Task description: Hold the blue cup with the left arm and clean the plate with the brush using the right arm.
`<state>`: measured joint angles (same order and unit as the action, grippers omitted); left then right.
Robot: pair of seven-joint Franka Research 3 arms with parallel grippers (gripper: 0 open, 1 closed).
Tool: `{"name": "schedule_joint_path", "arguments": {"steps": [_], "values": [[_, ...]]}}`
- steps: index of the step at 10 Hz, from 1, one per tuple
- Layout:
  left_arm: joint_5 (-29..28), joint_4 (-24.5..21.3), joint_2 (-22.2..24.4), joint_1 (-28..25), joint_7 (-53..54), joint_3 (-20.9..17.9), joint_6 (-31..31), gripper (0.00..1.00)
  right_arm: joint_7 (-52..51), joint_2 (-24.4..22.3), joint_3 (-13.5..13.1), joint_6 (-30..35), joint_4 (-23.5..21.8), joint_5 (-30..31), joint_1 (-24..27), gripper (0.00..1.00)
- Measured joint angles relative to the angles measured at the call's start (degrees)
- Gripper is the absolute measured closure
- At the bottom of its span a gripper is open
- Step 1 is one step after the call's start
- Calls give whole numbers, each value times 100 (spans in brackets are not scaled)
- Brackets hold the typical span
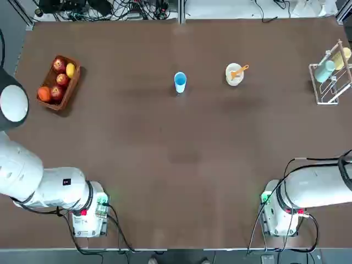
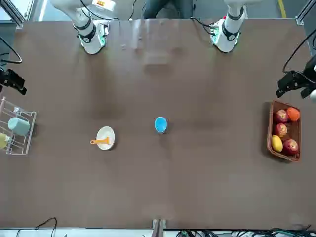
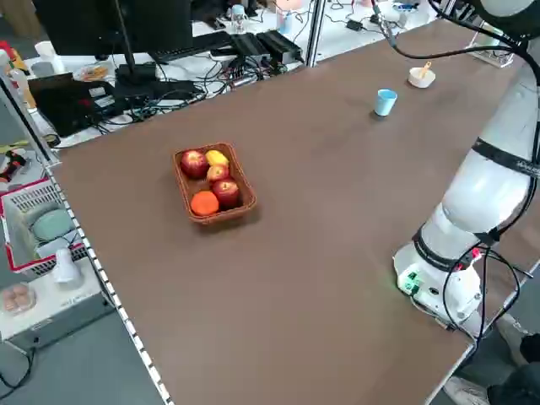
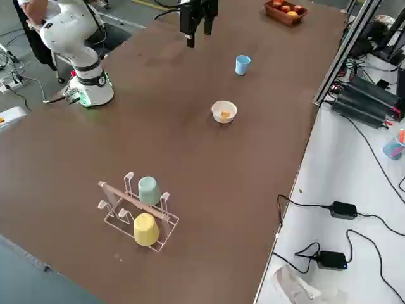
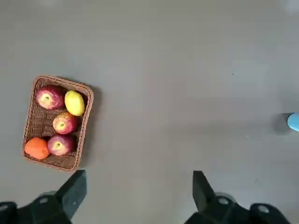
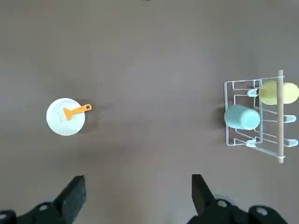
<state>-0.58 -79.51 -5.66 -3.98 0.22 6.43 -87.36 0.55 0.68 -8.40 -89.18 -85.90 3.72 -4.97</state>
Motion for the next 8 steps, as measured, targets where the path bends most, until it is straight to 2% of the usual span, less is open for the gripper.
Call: {"name": "schedule_joint_path", "arguments": {"steps": [6, 8], "values": [[250, -10, -147, 41, 66, 94, 10, 0, 0, 0, -1, 5, -4, 0, 1, 0], [555, -23, -261, 58, 66, 194, 34, 0, 48, 1, -34, 5, -42, -325, 95, 0]]}}
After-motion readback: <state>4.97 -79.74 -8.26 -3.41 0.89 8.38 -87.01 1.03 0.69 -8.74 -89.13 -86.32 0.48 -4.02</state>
